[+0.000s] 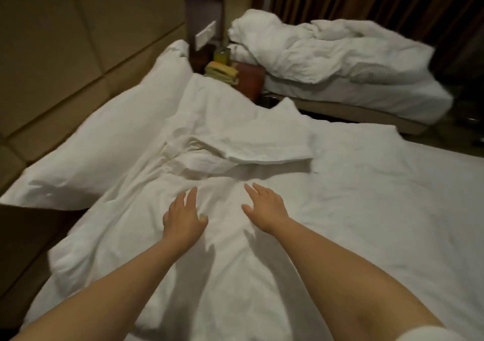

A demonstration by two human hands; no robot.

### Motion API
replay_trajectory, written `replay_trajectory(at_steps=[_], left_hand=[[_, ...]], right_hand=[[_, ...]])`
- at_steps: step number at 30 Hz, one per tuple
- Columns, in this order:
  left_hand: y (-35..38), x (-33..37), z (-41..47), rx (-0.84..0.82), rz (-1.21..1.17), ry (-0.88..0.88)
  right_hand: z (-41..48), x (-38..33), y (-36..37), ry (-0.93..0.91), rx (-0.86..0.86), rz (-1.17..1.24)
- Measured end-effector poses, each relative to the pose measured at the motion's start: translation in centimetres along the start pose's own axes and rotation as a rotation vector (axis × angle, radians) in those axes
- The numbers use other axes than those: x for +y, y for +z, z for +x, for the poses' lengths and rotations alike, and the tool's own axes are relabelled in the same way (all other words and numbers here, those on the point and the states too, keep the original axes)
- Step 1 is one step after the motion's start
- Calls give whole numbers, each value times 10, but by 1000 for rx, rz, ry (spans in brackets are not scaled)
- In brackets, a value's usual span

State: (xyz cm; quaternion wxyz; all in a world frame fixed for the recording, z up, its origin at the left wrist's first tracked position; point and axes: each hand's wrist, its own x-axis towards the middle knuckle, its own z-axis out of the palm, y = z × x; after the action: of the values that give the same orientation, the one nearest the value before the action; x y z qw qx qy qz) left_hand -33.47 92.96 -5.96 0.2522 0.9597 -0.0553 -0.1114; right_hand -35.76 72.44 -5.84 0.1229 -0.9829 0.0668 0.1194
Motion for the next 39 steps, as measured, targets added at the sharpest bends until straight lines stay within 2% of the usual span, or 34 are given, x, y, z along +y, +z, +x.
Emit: replay_trajectory(at_steps=[5, 12, 17, 23, 28, 31, 34, 39], left_hand=[[61, 93, -46, -73, 108, 126], [173, 231, -146, -166, 152, 147], [244, 322, -192, -266, 194, 258], [315, 380, -169, -316, 160, 241], [359, 406, -120, -206, 195, 232], [382, 424, -98, -171, 213, 207], [411, 424, -88, -144, 288, 152], [451, 413, -84, -101, 387, 113]], right_hand=[[-84, 134, -13, 240, -23, 33], [-200, 301, -11, 327, -47, 92], [-252, 399, -11, 476, -73, 170], [-232, 477, 5, 634, -44, 356], [-188, 533, 24, 791, 22, 753], [-167, 564, 33, 871, -4, 971], [-151, 587, 53, 907, -86, 1036], [-128, 619, 93, 849, -65, 1199]])
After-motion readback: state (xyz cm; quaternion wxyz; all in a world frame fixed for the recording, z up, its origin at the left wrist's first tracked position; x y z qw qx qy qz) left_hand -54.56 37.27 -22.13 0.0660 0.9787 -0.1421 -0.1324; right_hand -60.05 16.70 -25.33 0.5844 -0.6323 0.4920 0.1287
